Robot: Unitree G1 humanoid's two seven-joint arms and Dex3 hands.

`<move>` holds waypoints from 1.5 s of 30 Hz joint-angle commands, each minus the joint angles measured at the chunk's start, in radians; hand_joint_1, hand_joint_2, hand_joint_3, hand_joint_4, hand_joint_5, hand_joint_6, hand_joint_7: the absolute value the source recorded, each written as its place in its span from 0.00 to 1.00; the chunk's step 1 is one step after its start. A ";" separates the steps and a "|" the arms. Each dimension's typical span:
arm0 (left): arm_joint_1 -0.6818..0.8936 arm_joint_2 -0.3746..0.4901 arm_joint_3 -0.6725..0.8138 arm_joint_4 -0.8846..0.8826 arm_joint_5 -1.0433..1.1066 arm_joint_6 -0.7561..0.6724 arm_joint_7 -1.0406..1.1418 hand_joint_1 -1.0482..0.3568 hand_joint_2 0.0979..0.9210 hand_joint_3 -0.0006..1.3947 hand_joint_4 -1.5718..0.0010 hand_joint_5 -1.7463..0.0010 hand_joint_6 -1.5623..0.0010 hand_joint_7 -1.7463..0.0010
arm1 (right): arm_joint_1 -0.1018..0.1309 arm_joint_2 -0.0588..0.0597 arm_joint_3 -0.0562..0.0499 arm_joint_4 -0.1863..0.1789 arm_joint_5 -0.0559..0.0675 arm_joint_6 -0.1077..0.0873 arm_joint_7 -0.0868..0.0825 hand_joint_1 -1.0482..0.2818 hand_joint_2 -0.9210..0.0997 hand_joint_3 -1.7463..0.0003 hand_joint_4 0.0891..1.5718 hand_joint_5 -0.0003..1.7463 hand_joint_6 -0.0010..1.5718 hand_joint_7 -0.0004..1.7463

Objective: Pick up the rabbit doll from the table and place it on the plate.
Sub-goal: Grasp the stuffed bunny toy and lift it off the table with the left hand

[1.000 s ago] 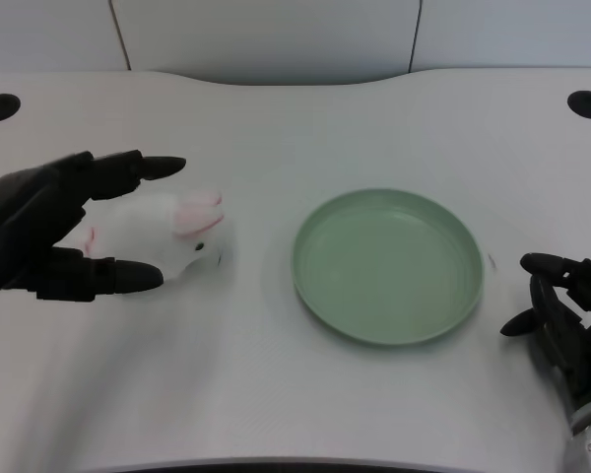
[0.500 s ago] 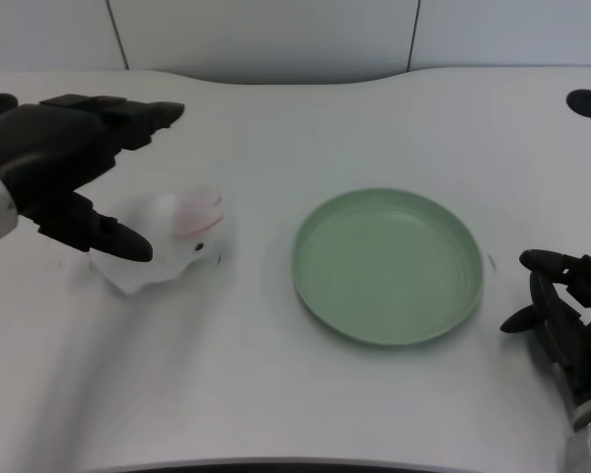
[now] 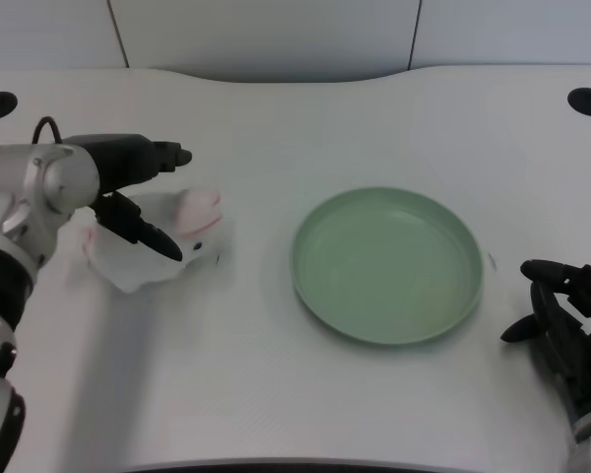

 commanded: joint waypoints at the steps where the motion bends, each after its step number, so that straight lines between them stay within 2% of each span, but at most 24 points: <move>1: -0.048 -0.015 -0.020 0.081 0.008 -0.005 0.037 0.00 0.97 0.01 0.95 0.98 0.95 0.98 | 0.010 -0.005 -0.007 -0.010 0.017 -0.014 0.007 0.49 0.00 0.81 0.55 0.79 0.53 0.48; 2: -0.053 -0.017 -0.024 0.093 0.006 -0.009 0.042 0.00 0.97 0.01 0.95 0.98 0.95 0.98 | 0.010 -0.005 -0.007 -0.010 0.017 -0.014 0.007 0.49 0.00 0.81 0.55 0.78 0.53 0.48; 4: -0.062 -0.050 -0.050 0.162 0.023 0.005 0.074 0.00 0.97 0.01 0.95 0.98 0.95 0.98 | 0.016 0.000 -0.002 -0.015 0.011 -0.026 -0.005 0.49 0.00 0.81 0.55 0.79 0.52 0.48; 8: -0.064 -0.086 -0.064 0.247 0.018 0.027 0.115 0.00 0.96 0.00 0.96 0.98 0.94 0.98 | 0.023 0.003 -0.003 -0.017 0.012 -0.039 -0.003 0.49 0.00 0.80 0.56 0.79 0.51 0.47; 10: -0.058 -0.098 -0.070 0.270 0.017 0.039 0.123 0.00 0.94 0.00 0.97 0.98 0.94 0.98 | 0.018 0.002 -0.019 -0.012 0.039 -0.030 0.033 0.49 0.00 0.80 0.56 0.80 0.52 0.48; 12: -0.057 -0.103 -0.077 0.281 0.021 0.041 0.129 0.00 0.94 0.00 0.97 0.98 0.94 0.99 | 0.016 0.002 -0.028 -0.009 0.058 -0.025 0.060 0.50 0.00 0.80 0.55 0.79 0.52 0.48; 14: -0.048 -0.109 -0.100 0.289 0.039 0.031 0.148 0.00 0.93 0.00 0.97 0.98 0.94 0.99 | 0.019 -0.002 -0.025 -0.007 0.053 -0.034 0.059 0.49 0.00 0.81 0.56 0.80 0.52 0.49; 16: -0.043 -0.113 -0.131 0.297 0.064 0.021 0.162 0.00 0.92 0.00 0.97 0.98 0.94 0.99 | 0.020 -0.005 -0.029 -0.001 0.052 -0.042 0.060 0.48 0.00 0.81 0.56 0.80 0.52 0.49; 18: -0.042 -0.114 -0.144 0.301 0.071 0.015 0.169 0.00 0.91 0.00 0.97 0.98 0.94 0.99 | 0.019 -0.006 -0.034 0.002 0.054 -0.041 0.064 0.48 0.00 0.81 0.56 0.80 0.52 0.48; 21: -0.043 -0.117 -0.155 0.307 0.074 0.018 0.177 0.00 0.90 0.00 0.97 0.98 0.93 0.99 | 0.021 -0.003 -0.034 -0.005 0.051 -0.039 0.061 0.48 0.00 0.81 0.55 0.80 0.52 0.48; 23: -0.043 -0.118 -0.167 0.311 0.087 0.021 0.193 0.00 0.89 0.00 0.96 0.98 0.93 0.99 | 0.021 0.001 -0.041 -0.008 0.061 -0.044 0.075 0.48 0.00 0.81 0.56 0.81 0.53 0.48; 25: -0.040 -0.117 -0.182 0.313 0.102 0.017 0.226 0.00 0.89 0.00 0.94 0.97 0.91 0.98 | 0.023 0.002 -0.041 -0.010 0.059 -0.050 0.082 0.48 0.00 0.81 0.55 0.81 0.53 0.47; 26: -0.035 -0.115 -0.191 0.314 0.112 0.013 0.258 0.01 0.89 0.00 0.93 0.96 0.91 0.98 | 0.023 0.002 -0.044 -0.010 0.064 -0.048 0.091 0.48 0.00 0.81 0.55 0.81 0.53 0.47; 29: -0.020 -0.108 -0.211 0.315 0.137 -0.006 0.362 0.14 0.83 0.00 0.85 0.92 0.84 0.96 | 0.020 -0.001 -0.057 -0.003 0.080 -0.046 0.119 0.48 0.00 0.81 0.57 0.78 0.54 0.45; 33: -0.013 -0.108 -0.232 0.326 0.158 -0.010 0.437 0.29 0.80 0.00 0.80 0.87 0.77 0.95 | 0.021 0.000 -0.056 -0.002 0.077 -0.052 0.109 0.48 0.00 0.81 0.57 0.77 0.55 0.45; 35: -0.007 -0.105 -0.223 0.331 0.152 -0.021 0.462 0.36 0.81 0.00 0.78 0.82 0.70 0.94 | 0.020 0.000 -0.060 -0.001 0.083 -0.050 0.113 0.49 0.00 0.81 0.57 0.77 0.55 0.44; 37: -0.003 -0.102 -0.208 0.334 0.139 -0.034 0.475 0.41 0.83 0.00 0.78 0.74 0.62 0.94 | 0.019 0.001 -0.065 0.001 0.094 -0.051 0.128 0.51 0.00 0.81 0.57 0.78 0.55 0.45; 38: -0.003 -0.100 -0.201 0.335 0.133 -0.040 0.477 0.43 0.83 0.00 0.77 0.72 0.60 0.94 | 0.021 0.003 -0.066 0.000 0.095 -0.059 0.131 0.51 0.00 0.81 0.57 0.78 0.55 0.45; 39: -0.004 -0.098 -0.191 0.335 0.124 -0.045 0.473 0.43 0.86 0.00 0.73 0.58 0.58 0.83 | 0.022 0.005 -0.068 0.001 0.097 -0.068 0.135 0.51 0.00 0.80 0.57 0.78 0.55 0.44; 40: -0.005 -0.097 -0.184 0.335 0.119 -0.049 0.470 0.45 0.88 0.00 0.68 0.47 0.62 0.63 | 0.023 0.006 -0.070 0.002 0.097 -0.073 0.138 0.51 0.00 0.80 0.57 0.77 0.55 0.44; 41: -0.006 -0.097 -0.180 0.335 0.114 -0.052 0.468 0.46 0.89 0.00 0.66 0.43 0.64 0.54 | 0.022 0.008 -0.075 0.002 0.104 -0.076 0.150 0.51 0.00 0.80 0.57 0.77 0.55 0.44; 42: -0.007 -0.097 -0.183 0.336 0.118 -0.052 0.471 0.48 0.89 0.00 0.62 0.45 0.65 0.56 | 0.021 0.009 -0.077 0.002 0.104 -0.078 0.149 0.51 0.00 0.79 0.58 0.77 0.55 0.44; 44: -0.008 -0.096 -0.188 0.336 0.125 -0.051 0.476 0.51 0.89 0.00 0.51 0.56 0.64 0.83 | 0.019 0.011 -0.079 0.002 0.103 -0.079 0.148 0.50 0.00 0.79 0.58 0.78 0.55 0.44; 45: -0.008 -0.095 -0.199 0.335 0.137 -0.053 0.492 0.52 0.89 0.00 0.49 0.58 0.63 0.88 | 0.016 0.011 -0.081 0.003 0.105 -0.077 0.149 0.50 0.00 0.79 0.58 0.78 0.55 0.44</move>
